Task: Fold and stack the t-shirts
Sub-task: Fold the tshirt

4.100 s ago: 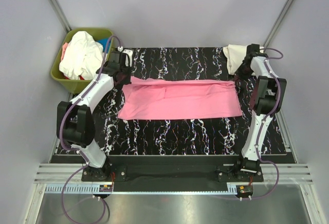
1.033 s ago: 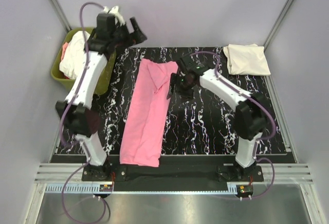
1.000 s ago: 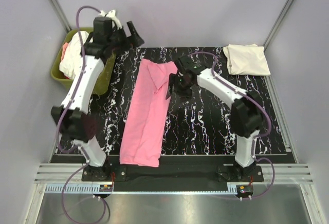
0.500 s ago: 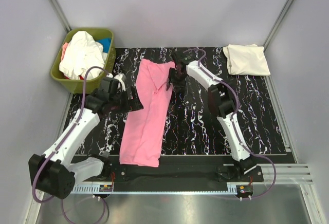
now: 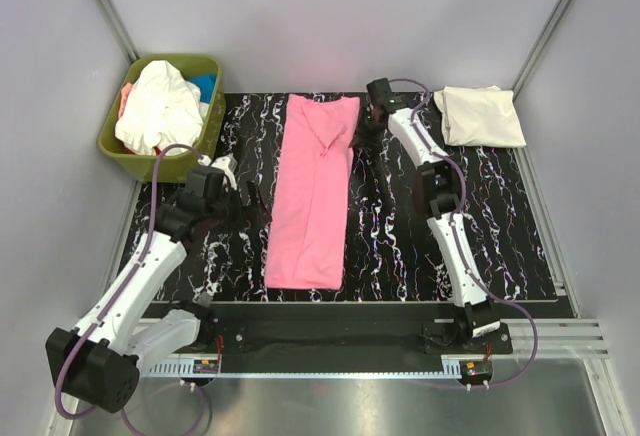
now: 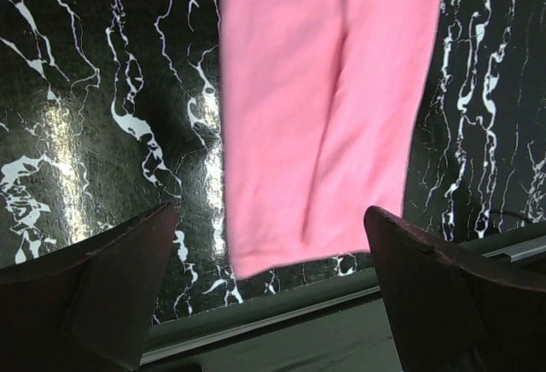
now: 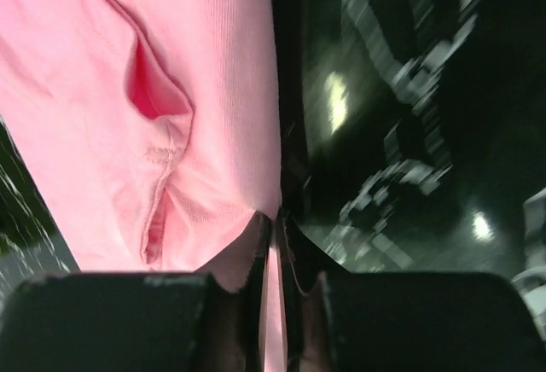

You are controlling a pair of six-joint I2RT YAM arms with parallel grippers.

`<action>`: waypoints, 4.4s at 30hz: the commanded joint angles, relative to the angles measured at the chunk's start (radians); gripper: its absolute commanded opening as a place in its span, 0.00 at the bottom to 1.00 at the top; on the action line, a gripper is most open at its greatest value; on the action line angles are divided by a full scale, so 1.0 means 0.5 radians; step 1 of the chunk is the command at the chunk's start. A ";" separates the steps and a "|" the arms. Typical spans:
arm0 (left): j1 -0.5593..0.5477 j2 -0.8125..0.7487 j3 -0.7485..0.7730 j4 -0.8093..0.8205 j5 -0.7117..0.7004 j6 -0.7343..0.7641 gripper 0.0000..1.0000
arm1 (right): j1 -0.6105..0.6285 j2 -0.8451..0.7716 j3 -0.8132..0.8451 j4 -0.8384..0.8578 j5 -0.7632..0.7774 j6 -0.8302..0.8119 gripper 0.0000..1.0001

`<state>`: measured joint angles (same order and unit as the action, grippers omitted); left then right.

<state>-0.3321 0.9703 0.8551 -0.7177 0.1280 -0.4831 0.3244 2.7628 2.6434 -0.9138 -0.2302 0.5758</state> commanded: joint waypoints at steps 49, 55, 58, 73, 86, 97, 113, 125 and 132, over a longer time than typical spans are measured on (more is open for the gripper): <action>-0.232 0.186 -1.038 1.040 0.213 -0.681 0.89 | 0.747 -2.240 -3.649 1.177 -0.086 0.612 0.39; -0.326 0.152 -1.081 1.015 0.186 -0.779 0.78 | 0.750 -2.320 -3.679 1.138 -0.037 0.625 0.00; -0.400 0.121 -1.078 0.917 0.122 -0.825 0.75 | 0.750 -2.366 -3.630 1.036 0.040 0.606 0.00; -0.643 0.327 -1.035 1.129 0.085 -0.936 0.32 | 0.750 -2.507 -3.658 0.898 0.098 0.579 0.00; -0.747 0.097 -0.842 0.703 -0.020 -0.991 0.00 | 0.750 -2.734 -3.744 0.751 0.160 0.615 0.00; -0.753 0.176 -0.303 0.313 -0.050 -0.810 0.01 | 0.741 -2.725 -3.398 0.457 0.298 0.542 0.00; -0.529 0.897 0.676 0.040 -0.057 -0.381 0.02 | 0.302 -2.289 -2.597 0.254 0.249 0.125 0.00; -0.315 1.397 1.213 -0.077 -0.026 -0.172 0.01 | 0.137 -1.768 -2.004 0.137 0.154 -0.044 0.00; -0.232 1.563 1.330 -0.058 0.005 -0.163 0.00 | 0.072 -1.528 -1.692 0.067 0.111 -0.090 0.00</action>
<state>-0.4690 1.7325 1.4555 -0.7517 0.1120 -0.5934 0.3782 1.9717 1.7103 -0.8558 -0.1532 0.5648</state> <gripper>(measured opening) 0.029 0.011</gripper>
